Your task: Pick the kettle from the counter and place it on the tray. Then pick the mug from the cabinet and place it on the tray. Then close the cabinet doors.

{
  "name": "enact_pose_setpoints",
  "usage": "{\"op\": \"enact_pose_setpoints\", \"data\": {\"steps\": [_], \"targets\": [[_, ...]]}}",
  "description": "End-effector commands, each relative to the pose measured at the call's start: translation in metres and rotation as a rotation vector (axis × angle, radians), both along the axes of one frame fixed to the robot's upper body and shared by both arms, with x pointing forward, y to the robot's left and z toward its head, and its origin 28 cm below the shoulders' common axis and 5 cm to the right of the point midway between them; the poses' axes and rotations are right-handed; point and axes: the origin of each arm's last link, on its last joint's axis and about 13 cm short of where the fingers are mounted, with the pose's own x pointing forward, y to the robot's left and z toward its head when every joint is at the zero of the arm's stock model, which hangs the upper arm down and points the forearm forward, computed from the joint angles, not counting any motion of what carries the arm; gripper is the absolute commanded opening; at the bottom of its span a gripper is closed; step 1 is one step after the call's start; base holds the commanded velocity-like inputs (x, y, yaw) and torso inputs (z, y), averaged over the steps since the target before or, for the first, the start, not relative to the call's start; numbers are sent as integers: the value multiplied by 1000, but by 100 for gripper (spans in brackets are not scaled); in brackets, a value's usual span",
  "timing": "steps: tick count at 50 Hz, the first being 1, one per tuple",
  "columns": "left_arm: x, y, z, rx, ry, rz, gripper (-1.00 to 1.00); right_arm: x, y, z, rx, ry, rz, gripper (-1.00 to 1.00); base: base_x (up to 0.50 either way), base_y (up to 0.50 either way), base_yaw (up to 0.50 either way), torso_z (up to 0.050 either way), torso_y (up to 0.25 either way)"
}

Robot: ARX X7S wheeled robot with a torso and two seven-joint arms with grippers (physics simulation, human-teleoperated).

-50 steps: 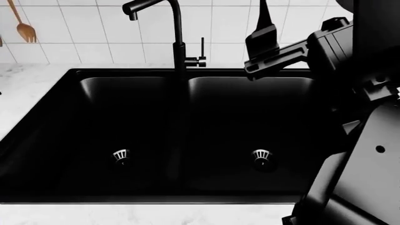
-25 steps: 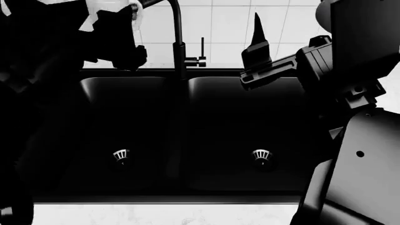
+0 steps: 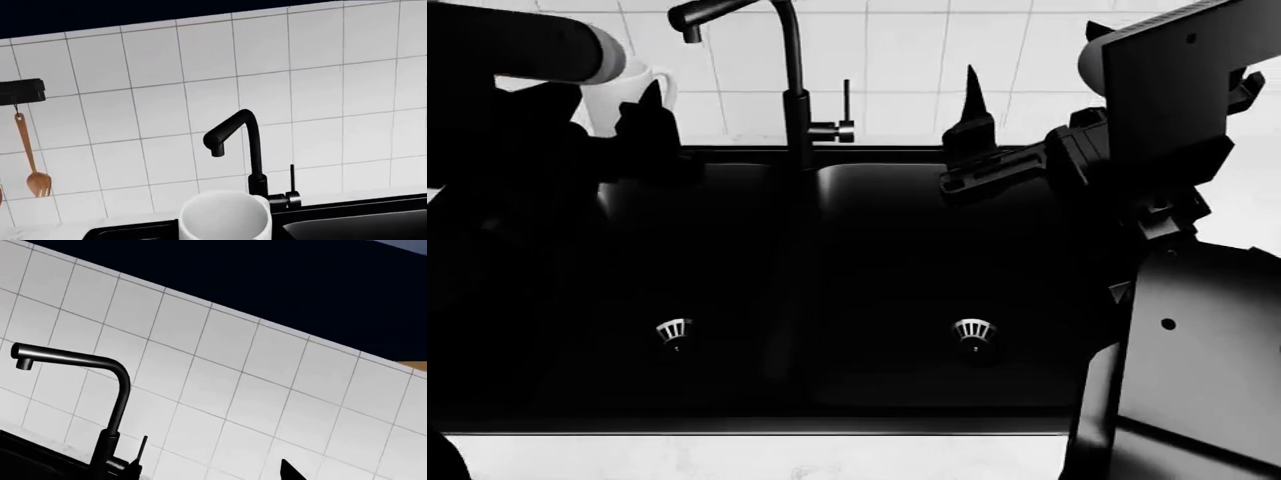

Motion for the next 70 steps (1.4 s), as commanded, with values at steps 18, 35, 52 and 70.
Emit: {"op": "enact_pose_setpoints", "data": {"steps": [18,35,52,70], "targets": [[1,5,-3,0,-6,23,-100,2,-1,-2,4,25,-9,100,0,-500,0,0,1],[0,7,-5,-6,-7,23,-100,3,2,-2,1,27,-6,100,0,-500,0,0,0],[-1,9,-4,-5,-11,28,-100,2,2,-2,2,28,-5,100,0,-500,0,0,1],[-1,10,-5,-6,-7,28,-100,1,3,-1,-3,28,-3,100,0,-500,0,0,0]]}}
